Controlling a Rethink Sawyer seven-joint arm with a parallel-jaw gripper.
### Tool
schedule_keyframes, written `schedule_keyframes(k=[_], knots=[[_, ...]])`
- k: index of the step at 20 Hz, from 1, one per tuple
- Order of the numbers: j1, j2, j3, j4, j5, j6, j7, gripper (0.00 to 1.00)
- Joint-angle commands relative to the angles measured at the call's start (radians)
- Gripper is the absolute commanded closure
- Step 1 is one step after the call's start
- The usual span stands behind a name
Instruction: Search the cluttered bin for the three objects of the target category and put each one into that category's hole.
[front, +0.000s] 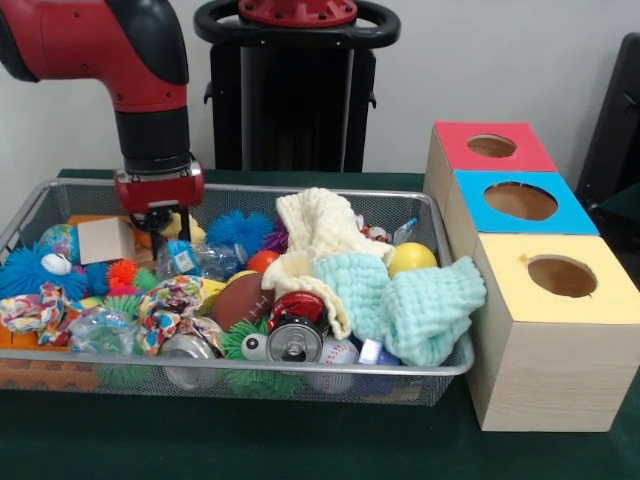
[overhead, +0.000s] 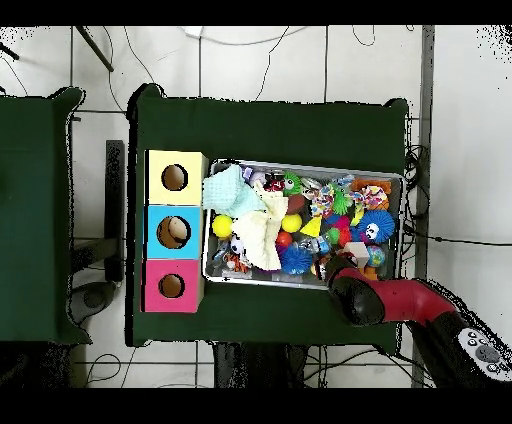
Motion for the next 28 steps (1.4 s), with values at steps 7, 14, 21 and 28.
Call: schedule_keyframes(k=[7,14,21,28], knots=[[0.074,0.046,-0.051,0.007,0.017,-0.03,0.1,1.0],[0.101,-0.114,0.009,0.086,0.132,0.086,0.097,1.0],[0.128,-0.178,0.024,0.106,0.211,0.142,0.094,1.0],[0.136,-0.24,0.009,0.159,0.249,0.144,0.09,1.0]])
